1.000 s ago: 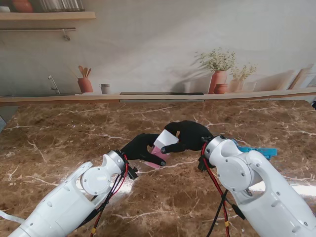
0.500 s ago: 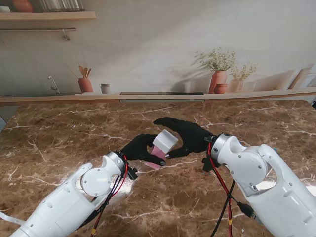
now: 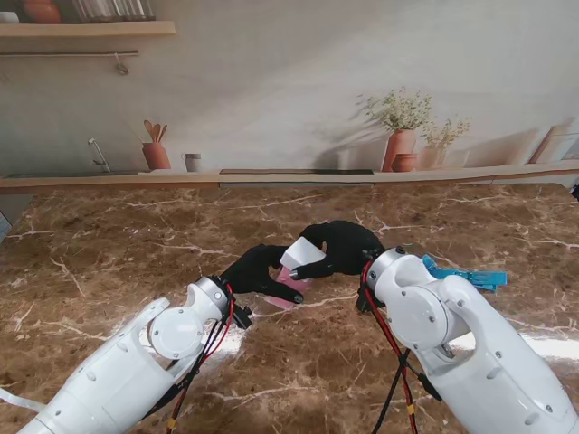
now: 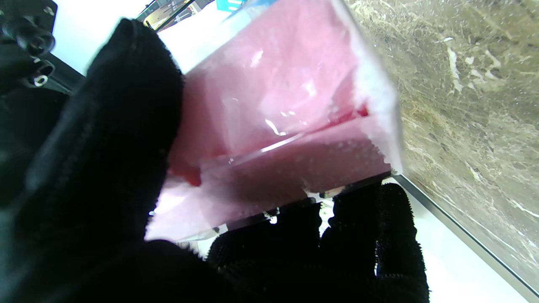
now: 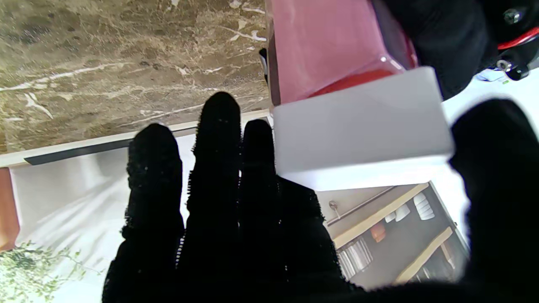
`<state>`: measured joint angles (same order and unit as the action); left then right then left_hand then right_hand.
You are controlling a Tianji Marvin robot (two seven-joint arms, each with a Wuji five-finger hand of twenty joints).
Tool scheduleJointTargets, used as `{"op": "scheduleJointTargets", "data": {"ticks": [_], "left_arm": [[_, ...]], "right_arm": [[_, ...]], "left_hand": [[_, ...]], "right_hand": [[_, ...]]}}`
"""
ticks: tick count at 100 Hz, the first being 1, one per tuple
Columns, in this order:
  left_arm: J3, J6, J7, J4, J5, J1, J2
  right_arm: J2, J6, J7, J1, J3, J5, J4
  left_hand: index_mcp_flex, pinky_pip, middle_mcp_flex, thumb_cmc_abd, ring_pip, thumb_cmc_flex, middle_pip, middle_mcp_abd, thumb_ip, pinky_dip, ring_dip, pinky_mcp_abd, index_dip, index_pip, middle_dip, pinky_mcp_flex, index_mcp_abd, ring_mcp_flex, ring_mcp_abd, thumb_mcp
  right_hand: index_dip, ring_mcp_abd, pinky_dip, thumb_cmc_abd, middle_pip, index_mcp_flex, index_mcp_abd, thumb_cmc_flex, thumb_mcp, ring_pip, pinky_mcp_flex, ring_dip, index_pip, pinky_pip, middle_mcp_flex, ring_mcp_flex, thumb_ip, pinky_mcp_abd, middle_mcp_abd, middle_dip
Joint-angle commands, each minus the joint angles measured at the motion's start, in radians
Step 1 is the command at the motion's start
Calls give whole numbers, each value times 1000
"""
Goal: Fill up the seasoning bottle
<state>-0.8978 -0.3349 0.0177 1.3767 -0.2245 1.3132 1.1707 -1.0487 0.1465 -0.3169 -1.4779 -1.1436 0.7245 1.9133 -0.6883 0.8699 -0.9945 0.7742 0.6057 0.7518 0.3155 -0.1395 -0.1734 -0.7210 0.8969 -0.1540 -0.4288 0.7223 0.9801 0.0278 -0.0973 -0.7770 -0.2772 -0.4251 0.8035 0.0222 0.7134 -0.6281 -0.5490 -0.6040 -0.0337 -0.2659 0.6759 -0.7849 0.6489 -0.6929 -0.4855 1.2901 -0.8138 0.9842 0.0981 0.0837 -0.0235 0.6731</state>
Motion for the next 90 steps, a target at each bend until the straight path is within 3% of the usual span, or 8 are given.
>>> {"op": "scheduleJointTargets", "data": {"ticks": [1, 7, 13, 23, 38, 46, 62, 90], "left_arm": [[1, -2, 3, 8, -3, -2, 3], [-2, 0, 3, 11, -3, 0, 2], [-4, 2, 7, 13, -7, 2, 3], [-6, 4, 5, 17, -8, 4, 2], [-3, 3, 6, 18, -10, 4, 2], [-2, 1, 9, 17, -10, 3, 3], [-3, 0, 9, 20, -13, 5, 2], [-2, -5, 14, 22, -17, 3, 3]], "right_arm": [[0, -44, -12, 1, -6, -24, -15], [1, -108, -9, -2, -14, -35, -25], [7, -181, -28, -2, -34, -53, -36], [27, -247, -144, 7, -62, -172, -41], [29, -254, -154, -3, -80, -238, -36], [18, -216, -106, -19, -80, -219, -22], [3, -53, -38, -29, -51, -85, 14], [1, 14, -32, 16, 9, -15, -9]], "left_hand": [[-169, -18, -48, -309, 16, 158, 110, 83, -1, -7, 3, 16, -69, 165, 47, -18, 226, 12, 11, -239], [-167, -18, -47, -310, 15, 158, 110, 82, -1, -7, 2, 16, -69, 164, 47, -17, 226, 13, 11, -238], [-167, -16, -48, -310, 16, 159, 111, 83, 0, -8, 3, 18, -69, 165, 48, -15, 226, 10, 12, -238], [-168, -16, -48, -310, 16, 158, 110, 85, 0, -8, 2, 18, -69, 165, 47, -15, 229, 11, 12, -237], [-167, -15, -48, -311, 14, 159, 109, 86, 0, -9, 2, 20, -69, 167, 48, -14, 230, 12, 13, -235], [-166, -15, -49, -311, 14, 159, 109, 86, 0, -9, 2, 20, -69, 167, 48, -15, 231, 12, 13, -235], [-166, -16, -48, -310, 14, 160, 107, 84, 1, -8, 1, 19, -69, 168, 48, -17, 230, 12, 11, -236], [-168, -17, -51, -309, 15, 158, 107, 85, 0, -8, 2, 18, -68, 168, 49, -16, 231, 11, 10, -237]], "right_hand": [[37, 42, -15, -23, -51, -52, 56, -254, 79, -72, 15, -18, -55, 85, -42, 39, -54, -23, -53, 49], [-4, 35, -66, -143, 50, -48, 123, -365, 505, 141, -85, 37, -14, -40, 5, -66, 90, -34, -85, 18], [-116, 40, -106, -158, 188, 14, 205, -432, 614, 411, -198, 195, 140, -223, 112, -226, 20, -56, -88, -127], [-277, 1, -151, -178, 380, 253, 204, -396, 614, 646, -413, 351, 410, -534, 443, -594, 19, -67, -22, -278], [-311, -72, -135, -156, 475, 459, 111, -184, 266, 706, -515, 421, 507, -706, 656, -786, 52, -41, 50, -372], [-336, -100, -111, 44, 478, 465, 43, -93, -42, 698, -507, 424, 510, -717, 659, -776, 23, -16, 58, -375], [-167, -155, -60, 34, 405, 415, -96, 230, 91, 602, -347, 369, 394, -588, 515, -551, -6, 45, 70, -321], [-79, 22, 0, 21, 40, 97, -20, 129, 38, 72, -40, 21, 82, -44, 94, -50, 19, -43, -25, -30]]}}
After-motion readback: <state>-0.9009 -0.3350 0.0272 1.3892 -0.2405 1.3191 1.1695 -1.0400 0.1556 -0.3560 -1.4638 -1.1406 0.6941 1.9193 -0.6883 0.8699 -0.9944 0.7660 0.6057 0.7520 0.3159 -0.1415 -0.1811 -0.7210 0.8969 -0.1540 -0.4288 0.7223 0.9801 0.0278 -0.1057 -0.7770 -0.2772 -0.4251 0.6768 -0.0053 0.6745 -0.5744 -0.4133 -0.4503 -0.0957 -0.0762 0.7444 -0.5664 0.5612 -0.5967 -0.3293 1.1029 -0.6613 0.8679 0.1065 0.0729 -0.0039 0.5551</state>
